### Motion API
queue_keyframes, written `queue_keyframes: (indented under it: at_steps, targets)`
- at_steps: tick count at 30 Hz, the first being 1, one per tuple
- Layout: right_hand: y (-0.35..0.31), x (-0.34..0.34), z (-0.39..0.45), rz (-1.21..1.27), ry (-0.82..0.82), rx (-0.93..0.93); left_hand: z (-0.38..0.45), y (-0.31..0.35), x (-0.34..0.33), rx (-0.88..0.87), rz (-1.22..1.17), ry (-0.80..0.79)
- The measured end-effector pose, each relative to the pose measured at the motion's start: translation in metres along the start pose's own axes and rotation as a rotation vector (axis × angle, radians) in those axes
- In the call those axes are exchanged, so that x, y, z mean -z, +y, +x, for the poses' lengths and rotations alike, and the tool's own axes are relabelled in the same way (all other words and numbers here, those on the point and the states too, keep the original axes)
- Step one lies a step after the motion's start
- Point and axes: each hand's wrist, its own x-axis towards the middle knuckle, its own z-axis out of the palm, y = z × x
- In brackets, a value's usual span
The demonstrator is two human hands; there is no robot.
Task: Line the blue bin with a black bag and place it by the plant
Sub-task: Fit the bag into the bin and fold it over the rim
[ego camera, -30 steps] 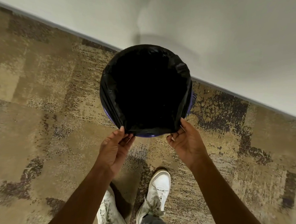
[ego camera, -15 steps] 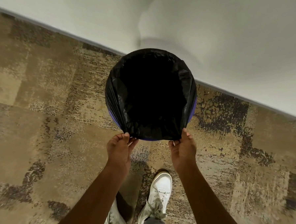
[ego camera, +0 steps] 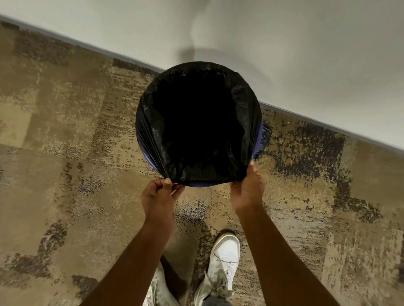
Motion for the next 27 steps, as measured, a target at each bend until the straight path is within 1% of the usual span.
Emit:
queue_keyframes:
  at_steps: [3, 6, 9, 11, 13, 16, 19, 20, 21, 24, 27]
  targets:
    - [-0.001, -0.004, 0.004, -0.043, 0.062, -0.03, 0.001, -0.002, 0.005, 0.048, -0.084, -0.062]
    - [-0.002, -0.007, 0.008, -0.111, 0.174, -0.052, 0.002, -0.004, 0.01, 0.095, -0.167, -0.117]
    - [-0.019, -0.01, 0.011, -0.162, 0.254, -0.026, 0.006, -0.004, 0.01, 0.11, -0.2, -0.148]
    - [-0.032, -0.013, 0.015, -0.213, 0.242, 0.0, 0.008, -0.004, 0.01, 0.111, -0.206, -0.158]
    - [-0.045, -0.013, 0.02, -0.244, 0.191, -0.02, 0.008, -0.006, 0.01, 0.104, -0.196, -0.159]
    - [-0.072, -0.011, 0.037, -0.19, 0.042, -0.044, 0.005, -0.008, 0.006, 0.109, -0.208, -0.154]
    - [-0.102, -0.019, 0.05, -0.281, -0.127, -0.095, 0.006, -0.004, 0.005, 0.089, -0.207, -0.164]
    - [-0.108, -0.021, 0.053, -0.313, -0.153, -0.116, 0.007, -0.002, 0.004, 0.081, -0.202, -0.17]
    - [-0.11, -0.021, 0.058, -0.345, -0.149, -0.142, 0.008, 0.0, 0.003, 0.075, -0.2, -0.174]
    - [-0.099, -0.018, 0.064, -0.413, -0.059, -0.174, 0.009, 0.004, 0.002, 0.066, -0.187, -0.173]
    - [-0.076, -0.008, 0.056, -0.429, 0.019, -0.159, 0.008, 0.004, 0.002, 0.076, -0.149, -0.172]
